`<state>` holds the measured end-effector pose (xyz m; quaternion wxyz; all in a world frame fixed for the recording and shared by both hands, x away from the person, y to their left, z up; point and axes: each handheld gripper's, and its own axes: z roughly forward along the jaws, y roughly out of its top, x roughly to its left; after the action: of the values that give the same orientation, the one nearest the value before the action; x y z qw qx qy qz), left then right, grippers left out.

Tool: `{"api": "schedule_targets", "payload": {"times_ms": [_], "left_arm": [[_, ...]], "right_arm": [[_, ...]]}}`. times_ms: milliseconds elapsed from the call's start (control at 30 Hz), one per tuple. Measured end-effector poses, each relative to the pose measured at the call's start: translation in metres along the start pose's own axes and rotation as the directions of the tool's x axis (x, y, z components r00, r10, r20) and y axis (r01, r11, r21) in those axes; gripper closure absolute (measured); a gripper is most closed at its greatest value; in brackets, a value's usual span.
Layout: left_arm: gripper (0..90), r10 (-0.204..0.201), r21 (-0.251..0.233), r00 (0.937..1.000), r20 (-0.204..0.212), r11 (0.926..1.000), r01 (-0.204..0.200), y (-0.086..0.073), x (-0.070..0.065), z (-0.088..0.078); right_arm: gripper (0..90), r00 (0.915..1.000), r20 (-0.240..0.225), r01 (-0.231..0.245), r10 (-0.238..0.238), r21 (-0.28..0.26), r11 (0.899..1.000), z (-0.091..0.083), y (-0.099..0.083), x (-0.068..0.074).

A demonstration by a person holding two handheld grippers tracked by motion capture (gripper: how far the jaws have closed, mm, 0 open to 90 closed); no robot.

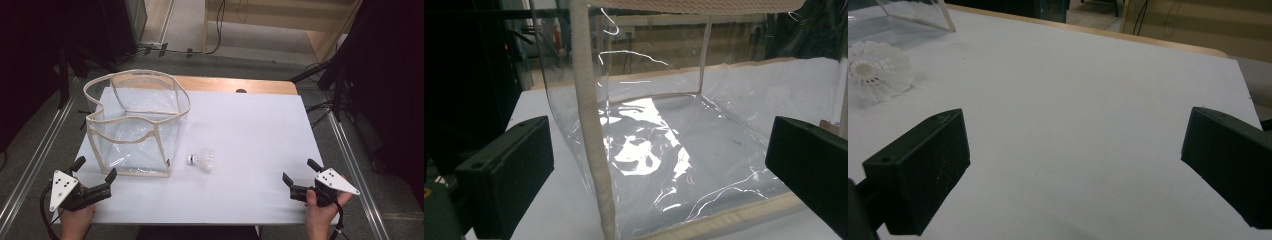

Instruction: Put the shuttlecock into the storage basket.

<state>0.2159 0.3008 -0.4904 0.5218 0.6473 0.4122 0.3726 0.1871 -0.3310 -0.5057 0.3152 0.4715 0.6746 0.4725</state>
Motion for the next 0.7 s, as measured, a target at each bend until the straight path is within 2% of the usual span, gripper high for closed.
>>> {"api": "schedule_targets", "payload": {"times_ms": [267, 400, 600, 700], "left_arm": [[0.0, -0.007, -0.001, 1.0000, 0.006, 1.0000, 0.007, 0.000, 0.001, 0.000], [0.0, -0.003, 0.001, 1.0000, 0.008, 1.0000, 0.003, 0.000, 0.001, 0.000], [0.0, -0.012, -0.002, 0.9999, 0.006, 0.9999, 0.012, 0.000, 0.001, 0.000], [0.0, -0.010, -0.001, 0.9999, 0.007, 0.9999, 0.010, 0.000, 0.001, -0.001]], "right_arm": [[0.0, 0.9976, -0.067, 0.018, -0.018, -0.007, 1.000, -0.004, 0.015, 0.007], [0.0, 0.9942, -0.107, 0.007, -0.008, -0.008, 1.000, -0.006, 0.025, 0.016], [0.0, 0.9908, -0.127, 0.045, -0.046, -0.013, 0.999, -0.006, 0.044, 0.035], [0.0, 0.9878, -0.155, 0.018, -0.018, 0.000, 1.000, -0.005, 0.053, 0.041]]}}
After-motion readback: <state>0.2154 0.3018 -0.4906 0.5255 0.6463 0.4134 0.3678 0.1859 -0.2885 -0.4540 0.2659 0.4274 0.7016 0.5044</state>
